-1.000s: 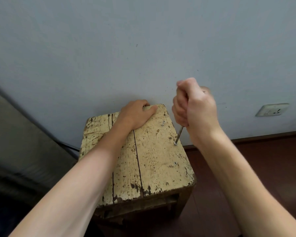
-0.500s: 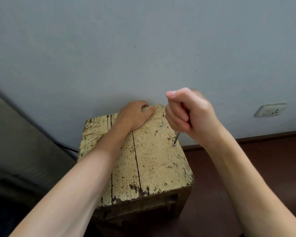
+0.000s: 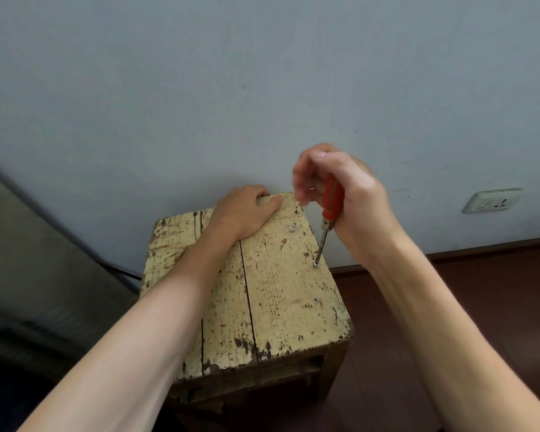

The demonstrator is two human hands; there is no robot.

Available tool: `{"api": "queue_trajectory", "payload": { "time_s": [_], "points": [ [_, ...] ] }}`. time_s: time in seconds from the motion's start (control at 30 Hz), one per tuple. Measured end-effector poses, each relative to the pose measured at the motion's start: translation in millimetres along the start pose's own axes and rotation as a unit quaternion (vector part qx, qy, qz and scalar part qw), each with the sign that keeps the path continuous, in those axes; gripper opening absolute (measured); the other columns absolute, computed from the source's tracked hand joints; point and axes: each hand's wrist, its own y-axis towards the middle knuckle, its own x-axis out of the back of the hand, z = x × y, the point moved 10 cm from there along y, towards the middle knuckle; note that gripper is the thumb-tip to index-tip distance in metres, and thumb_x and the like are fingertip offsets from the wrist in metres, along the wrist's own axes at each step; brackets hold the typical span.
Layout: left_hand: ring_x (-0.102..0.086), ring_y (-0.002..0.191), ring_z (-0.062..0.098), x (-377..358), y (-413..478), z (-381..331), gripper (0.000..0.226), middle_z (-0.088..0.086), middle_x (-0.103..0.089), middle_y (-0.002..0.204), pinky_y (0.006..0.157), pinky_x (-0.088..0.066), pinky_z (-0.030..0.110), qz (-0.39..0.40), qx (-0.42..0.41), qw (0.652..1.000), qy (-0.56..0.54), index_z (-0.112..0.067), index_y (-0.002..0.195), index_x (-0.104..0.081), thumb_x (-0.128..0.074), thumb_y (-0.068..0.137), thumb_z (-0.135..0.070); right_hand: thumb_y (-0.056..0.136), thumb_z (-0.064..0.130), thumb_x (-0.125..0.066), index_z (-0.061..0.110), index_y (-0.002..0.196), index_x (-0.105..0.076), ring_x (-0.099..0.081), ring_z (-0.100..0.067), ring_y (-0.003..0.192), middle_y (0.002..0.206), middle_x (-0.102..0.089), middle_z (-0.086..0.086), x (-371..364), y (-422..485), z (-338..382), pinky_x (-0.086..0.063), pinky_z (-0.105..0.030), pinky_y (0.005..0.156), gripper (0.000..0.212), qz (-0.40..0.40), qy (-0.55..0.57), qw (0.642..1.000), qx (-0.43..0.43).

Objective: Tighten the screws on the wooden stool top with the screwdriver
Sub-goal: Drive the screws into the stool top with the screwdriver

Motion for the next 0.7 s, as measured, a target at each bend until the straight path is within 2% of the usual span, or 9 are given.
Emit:
{"api": "queue_trajectory", "payload": {
  "time_s": [0.07, 0.17, 0.23, 0.3, 0.4, 0.47, 0.57, 0.63, 0.7],
  "points": [
    [-0.06, 0.088, 0.02, -1, -1, -4, 0.06, -0.008, -0.069, 0.099, 0.074, -0.046, 0.037, 0.014, -0.007, 1.0, 0.018, -0.038, 0.095, -0.06, -0.026, 0.075, -0.083, 0.092, 0.02, -0.047, 0.013, 0.095, -0.072, -0.07, -0.024, 0.076, 0.083, -0.075, -0.01, -12, -2, -3, -0.056, -0.033, 0.078, 0.026, 0.103, 0.043, 0.993, -0.035],
    [-0.057, 0.088, 0.019, 0, 0, -4, 0.067, -0.005, -0.072, 0.109, 0.074, -0.043, 0.035, 0.014, -0.005, 1.0, 0.016, -0.035, 0.101, -0.065, -0.027, 0.07, -0.081, 0.095, 0.023, -0.046, 0.019, 0.067, -0.069, -0.06, -0.023, 0.05, 0.058, -0.064, -0.008, -18, -9, -5, -0.051, -0.03, 0.056, 0.036, 0.144, 0.033, 0.987, -0.069],
    [-0.061, 0.094, 0.017, 1, 0, -1, 0.063, -0.009, -0.071, 0.109, 0.079, -0.046, 0.036, 0.001, 0.0, 1.0, 0.003, -0.035, 0.108, -0.069, -0.036, 0.081, -0.081, 0.095, 0.027, -0.048, 0.021, 0.047, -0.047, -0.033, -0.018, 0.035, 0.04, -0.04, 0.0, -9, -7, -5, -0.03, -0.023, 0.042, 0.048, 0.094, 0.018, 0.993, -0.065],
    [-0.063, 0.099, 0.017, -1, 1, -1, 0.058, -0.011, -0.071, 0.11, 0.085, -0.05, 0.038, 0.0, -0.002, 1.0, 0.0, -0.035, 0.111, -0.07, -0.04, 0.087, -0.078, 0.092, 0.027, -0.05, 0.021, 0.046, -0.033, -0.016, -0.014, 0.037, 0.04, -0.024, 0.004, 0, -5, -6, -0.015, -0.02, 0.041, 0.049, 0.011, 0.043, 0.998, -0.055],
    [-0.064, 0.103, 0.017, -1, 1, 0, 0.058, -0.011, -0.071, 0.114, 0.091, -0.051, 0.04, 0.004, 0.0, 1.0, -0.002, -0.034, 0.115, -0.07, -0.042, 0.089, -0.077, 0.095, 0.023, -0.051, 0.025, 0.054, -0.023, -0.015, -0.013, 0.042, 0.047, -0.019, 0.006, 25, -20, -4, -0.015, -0.019, 0.044, 0.049, -0.211, 0.069, 0.975, 0.016],
    [-0.064, 0.104, 0.018, -1, 1, 0, 0.059, -0.01, -0.071, 0.115, 0.092, -0.051, 0.041, 0.004, 0.0, 1.0, -0.004, -0.034, 0.117, -0.07, -0.041, 0.089, -0.078, 0.094, 0.029, -0.052, 0.023, 0.06, -0.019, -0.017, -0.013, 0.045, 0.051, -0.019, 0.005, 29, -29, -3, -0.016, -0.022, 0.045, 0.047, -0.271, 0.062, 0.959, 0.045],
    [-0.064, 0.103, 0.018, -1, 1, -1, 0.058, -0.011, -0.071, 0.113, 0.089, -0.05, 0.039, 0.005, 0.0, 1.0, -0.001, -0.034, 0.116, -0.07, -0.041, 0.089, -0.077, 0.096, 0.034, -0.054, 0.018, 0.062, -0.034, -0.022, -0.014, 0.045, 0.052, -0.027, 0.001, 20, -19, -5, -0.018, -0.023, 0.044, 0.042, -0.2, 0.018, 0.98, 0.002],
    [-0.064, 0.102, 0.019, 1, 0, -2, 0.057, -0.01, -0.071, 0.112, 0.089, -0.05, 0.039, 0.003, 0.001, 1.0, 0.0, -0.034, 0.114, -0.07, -0.042, 0.088, -0.077, 0.103, 0.021, -0.056, 0.016, 0.072, -0.057, -0.035, -0.015, 0.047, 0.057, -0.043, -0.001, 16, -9, 0, -0.028, -0.024, 0.043, 0.032, -0.138, -0.031, 0.99, -0.003],
    [-0.064, 0.102, 0.02, 1, -1, -3, 0.058, -0.009, -0.071, 0.112, 0.091, -0.052, 0.041, 0.005, 0.001, 1.0, -0.002, -0.034, 0.115, -0.07, -0.042, 0.088, -0.077, 0.105, 0.012, -0.055, 0.019, 0.098, -0.072, -0.056, -0.015, 0.065, 0.078, -0.062, -0.002, 9, -4, 9, -0.047, -0.021, 0.06, 0.02, -0.074, -0.044, 0.996, 0.035]
  ]
}}
